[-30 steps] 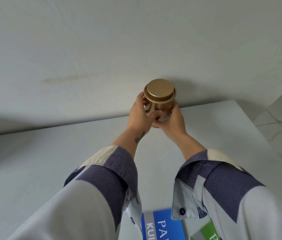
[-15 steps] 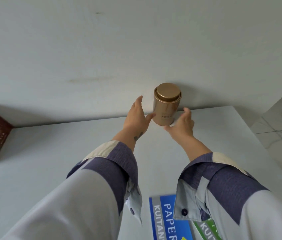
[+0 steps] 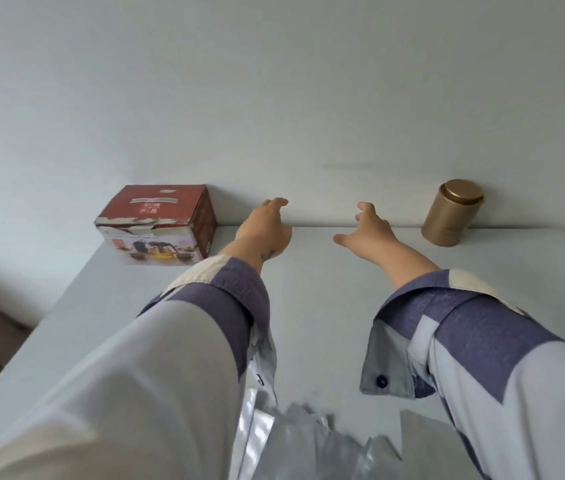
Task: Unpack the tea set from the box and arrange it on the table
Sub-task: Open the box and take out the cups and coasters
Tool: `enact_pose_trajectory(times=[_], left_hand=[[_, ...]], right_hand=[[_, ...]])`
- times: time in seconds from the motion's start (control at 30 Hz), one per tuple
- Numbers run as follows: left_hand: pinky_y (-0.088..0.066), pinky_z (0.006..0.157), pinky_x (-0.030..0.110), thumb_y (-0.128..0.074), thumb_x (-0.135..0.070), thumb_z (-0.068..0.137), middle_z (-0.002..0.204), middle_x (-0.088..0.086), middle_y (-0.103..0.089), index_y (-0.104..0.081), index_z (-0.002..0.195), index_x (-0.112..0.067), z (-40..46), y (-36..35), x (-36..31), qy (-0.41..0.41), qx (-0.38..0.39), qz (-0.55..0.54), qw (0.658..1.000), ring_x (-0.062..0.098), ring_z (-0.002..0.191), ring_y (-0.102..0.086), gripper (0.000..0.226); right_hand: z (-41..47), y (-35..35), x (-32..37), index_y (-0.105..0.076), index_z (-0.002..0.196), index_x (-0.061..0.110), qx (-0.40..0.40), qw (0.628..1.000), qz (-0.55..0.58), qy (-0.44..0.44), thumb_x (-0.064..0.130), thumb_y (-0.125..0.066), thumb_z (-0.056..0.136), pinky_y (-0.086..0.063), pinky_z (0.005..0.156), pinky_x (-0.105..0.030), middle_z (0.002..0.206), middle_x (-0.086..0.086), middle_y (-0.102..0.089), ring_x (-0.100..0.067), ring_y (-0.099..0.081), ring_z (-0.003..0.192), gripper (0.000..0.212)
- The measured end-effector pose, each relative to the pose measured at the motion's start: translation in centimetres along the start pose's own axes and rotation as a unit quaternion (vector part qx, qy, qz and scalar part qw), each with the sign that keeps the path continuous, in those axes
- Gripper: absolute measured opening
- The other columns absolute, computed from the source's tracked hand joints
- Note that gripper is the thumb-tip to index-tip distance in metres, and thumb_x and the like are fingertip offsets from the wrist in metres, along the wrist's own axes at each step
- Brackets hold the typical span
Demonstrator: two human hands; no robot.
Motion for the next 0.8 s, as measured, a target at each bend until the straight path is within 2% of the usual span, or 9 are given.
enact_pose_trajectory(times=[0.17,0.27,0.37,0.53,0.63,0.8], left_hand=[[-0.035,0.105,0.035,-0.047,-0.014,0.093,0.148,0.006,-0.037,-0.034,0.145,-0.014,-5.2,6.9,9.9,0.047,-0.025,0.007,0.999,0.025,0.133,-0.039,0.054],[-0.037,0.102,0.037,-0.049,-0.018,0.095,0.148,0.008,-0.038,-0.032,0.146,-0.014,-7.2,9.7,15.1,0.084,-0.044,0.009,0.995,0.026,0.132,-0.041,0.054],[-0.040,0.093,0.032,-0.049,-0.019,0.095,0.150,0.006,-0.035,-0.030,0.147,-0.016,-8.1,11.8,19.7,0.118,-0.064,0.001,0.991,0.025,0.129,-0.044,0.055],[-0.034,0.106,0.033,-0.051,-0.022,0.095,0.150,0.006,-0.036,-0.031,0.146,-0.013,-7.1,13.4,26.1,0.160,-0.087,-0.014,0.983,0.023,0.134,-0.039,0.055],[-0.034,0.105,0.035,-0.051,-0.025,0.095,0.149,0.007,-0.034,-0.027,0.147,-0.014,-5.4,13.2,29.6,0.198,-0.092,-0.048,0.975,0.024,0.134,-0.038,0.058],[-0.034,0.101,0.029,-0.051,-0.029,0.096,0.152,0.006,-0.030,-0.025,0.148,-0.012,-1.8,11.7,34.4,0.257,-0.111,-0.130,0.951,0.023,0.135,-0.037,0.061]], right_hand=[[-4.1,-7.1,7.7,-0.018,0.148,0.019,0.038,0.999,0.005,0.036,0.034,-0.065,0.086,-0.038,0.097,-0.032,0.146,-0.009,-0.038,-0.028,-0.041,0.131,0.079],[-5.3,-10.7,11.8,-0.019,0.148,0.014,0.055,0.996,-0.014,0.066,0.036,-0.061,0.088,-0.036,0.106,-0.036,0.148,-0.009,-0.038,-0.030,-0.037,0.135,0.076],[-5.7,-14.2,15.3,-0.019,0.149,0.013,0.081,0.993,-0.024,0.086,0.037,-0.057,0.091,-0.035,0.109,-0.038,0.150,-0.008,-0.036,-0.030,-0.037,0.136,0.074],[-3.8,-18.9,19.5,-0.023,0.148,0.013,0.094,0.989,-0.010,0.112,0.037,-0.056,0.092,-0.038,0.106,-0.036,0.151,-0.007,-0.036,-0.028,-0.042,0.133,0.069],[-1.0,-21.4,20.7,-0.024,0.148,0.012,0.104,0.989,0.014,0.103,0.036,-0.051,0.095,-0.035,0.104,-0.033,0.149,-0.008,-0.039,-0.026,-0.042,0.133,0.064],[3.8,-24.9,20.7,-0.021,0.149,0.013,0.102,0.989,0.099,0.037,0.040,-0.040,0.099,-0.033,0.106,-0.037,0.152,-0.008,-0.034,-0.028,-0.038,0.136,0.061]])
Point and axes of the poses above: each hand's wrist, its own z-axis towards the middle knuckle, its own y-axis out of the back of the hand, x = y × z, the point moved 10 cm from there along z, towards the middle knuckle
